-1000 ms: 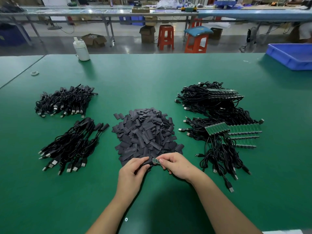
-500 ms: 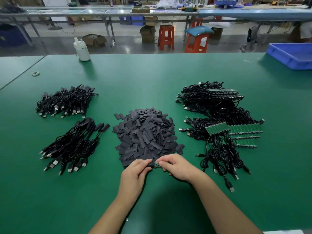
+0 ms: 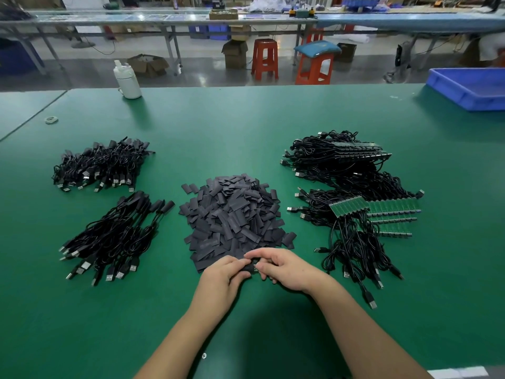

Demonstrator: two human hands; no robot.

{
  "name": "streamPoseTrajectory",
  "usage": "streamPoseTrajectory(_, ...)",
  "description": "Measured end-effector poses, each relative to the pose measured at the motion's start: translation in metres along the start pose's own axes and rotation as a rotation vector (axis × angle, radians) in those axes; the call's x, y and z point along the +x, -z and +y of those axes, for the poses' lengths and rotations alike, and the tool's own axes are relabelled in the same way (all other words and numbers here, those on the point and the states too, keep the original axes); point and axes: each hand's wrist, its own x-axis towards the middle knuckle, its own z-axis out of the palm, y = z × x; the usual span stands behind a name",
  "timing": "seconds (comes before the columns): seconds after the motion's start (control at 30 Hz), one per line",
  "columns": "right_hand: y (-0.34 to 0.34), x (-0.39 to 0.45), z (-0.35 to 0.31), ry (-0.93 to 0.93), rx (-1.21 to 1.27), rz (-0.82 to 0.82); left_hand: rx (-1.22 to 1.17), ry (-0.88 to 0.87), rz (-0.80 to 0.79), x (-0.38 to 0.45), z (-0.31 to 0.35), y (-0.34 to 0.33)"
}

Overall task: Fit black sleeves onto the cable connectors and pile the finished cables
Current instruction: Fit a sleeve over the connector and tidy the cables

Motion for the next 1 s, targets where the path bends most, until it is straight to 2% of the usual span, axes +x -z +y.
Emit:
streamPoseTrajectory(0.23, 0.002, 0.0, -0.004, 0.005, 0.007, -0.022, -0.046, 0.065, -0.005, 0.005, 0.008, -0.002)
streamPoseTrajectory(0.37, 0.005, -0.001, -0.014, -0.066, -0.014, -0.019, -0.041, 0.049, -0.002, 0.004, 0.01, 0.0)
streamPoseTrajectory(0.53, 0.018, -0.006, -0.031, -0.086, -0.307, 0.041, -0.066, 0.041, 0.075, 0.008, 0.014, 0.002)
streamPoseTrajectory(0.67, 0.02, -0.01, -0.035, -0.046, -0.149, 0.054, -0.139, 0.048, 0.134, 0.009, 0.02, 0.006)
streamPoseTrajectory(0.77, 0.018, -0.013, -0.035, -0.053, -0.041, 0.075, -0.189, 0.074, 0.123, 0.009, 0.022, 0.008)
streamPoseTrajectory(1.0, 0.013, -0.018, -0.044, -0.076, -0.083, 0.092, -0.125, 0.038, 0.094, 0.008, 0.025, 0.006)
